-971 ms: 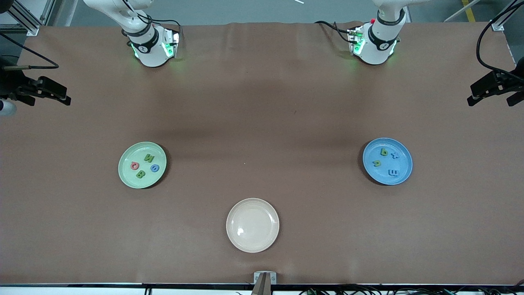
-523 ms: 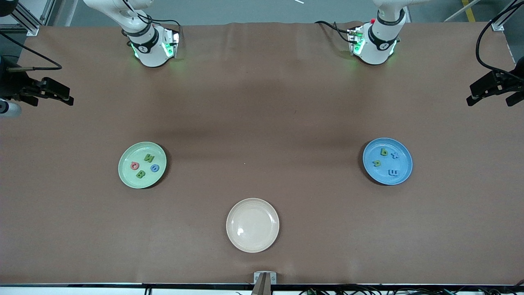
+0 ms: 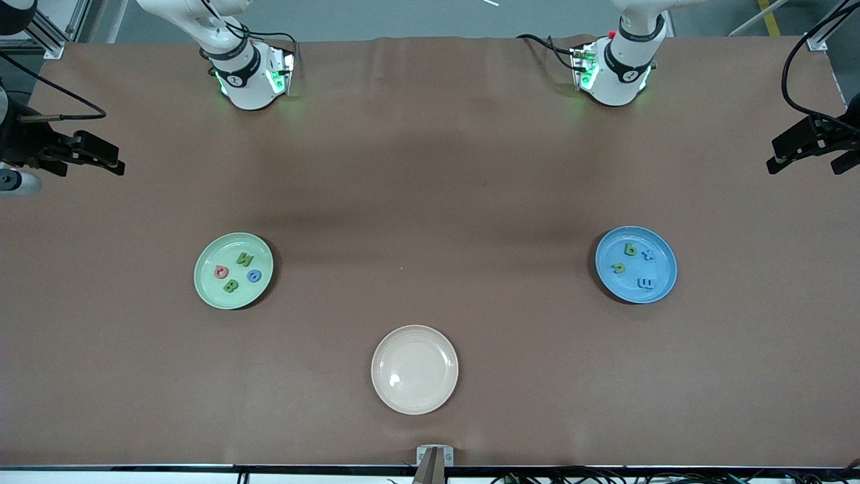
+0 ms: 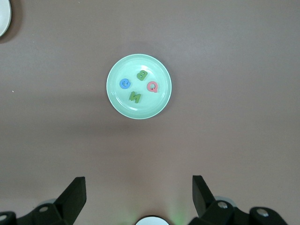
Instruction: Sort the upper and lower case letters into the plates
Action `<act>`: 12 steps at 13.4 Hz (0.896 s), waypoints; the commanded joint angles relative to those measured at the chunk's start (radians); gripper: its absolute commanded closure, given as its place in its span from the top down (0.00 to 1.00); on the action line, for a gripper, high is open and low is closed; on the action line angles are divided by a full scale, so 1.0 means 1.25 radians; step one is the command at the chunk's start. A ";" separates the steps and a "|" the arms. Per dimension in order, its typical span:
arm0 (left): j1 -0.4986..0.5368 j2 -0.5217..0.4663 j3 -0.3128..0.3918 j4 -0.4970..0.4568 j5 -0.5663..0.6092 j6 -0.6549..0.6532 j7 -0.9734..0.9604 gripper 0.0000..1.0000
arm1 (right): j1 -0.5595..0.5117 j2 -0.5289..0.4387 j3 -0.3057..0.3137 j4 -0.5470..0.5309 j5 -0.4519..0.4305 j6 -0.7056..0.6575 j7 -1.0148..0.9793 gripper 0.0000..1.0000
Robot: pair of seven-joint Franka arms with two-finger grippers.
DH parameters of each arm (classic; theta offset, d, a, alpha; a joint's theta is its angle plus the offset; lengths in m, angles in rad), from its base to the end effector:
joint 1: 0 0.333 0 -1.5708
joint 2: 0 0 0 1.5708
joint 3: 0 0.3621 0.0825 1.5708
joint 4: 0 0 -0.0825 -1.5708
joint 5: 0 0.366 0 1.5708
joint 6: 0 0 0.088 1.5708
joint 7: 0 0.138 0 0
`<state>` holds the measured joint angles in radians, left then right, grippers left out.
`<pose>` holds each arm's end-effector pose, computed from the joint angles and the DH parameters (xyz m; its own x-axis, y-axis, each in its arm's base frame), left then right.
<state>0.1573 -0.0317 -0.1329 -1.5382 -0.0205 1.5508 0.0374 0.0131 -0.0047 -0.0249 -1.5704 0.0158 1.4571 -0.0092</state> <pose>0.5250 0.0086 0.6693 0.9989 -0.0135 0.0446 -0.0142 -0.9998 0.0146 0.5189 -0.0038 0.6331 0.9941 -0.0007 -0.1082 -0.0026 -0.9999 -0.0169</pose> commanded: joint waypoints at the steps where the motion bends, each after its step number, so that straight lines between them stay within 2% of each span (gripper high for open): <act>1: 0.001 0.009 0.001 0.023 -0.004 -0.012 0.003 1.00 | 0.001 -0.018 -0.001 -0.018 0.003 0.015 -0.007 1.00; 10: -0.020 0.016 0.009 0.023 -0.007 -0.012 -0.004 1.00 | -0.001 -0.049 -0.002 -0.067 0.003 0.046 -0.007 1.00; 12: -0.067 0.016 0.052 0.023 -0.007 -0.012 -0.005 1.00 | -0.001 -0.065 -0.002 -0.091 0.003 0.061 -0.007 1.00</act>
<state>0.1273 -0.0240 -0.1152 -1.5382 -0.0205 1.5508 0.0363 0.0131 -0.0281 -0.0260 -1.6112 0.0158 1.5012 -0.0092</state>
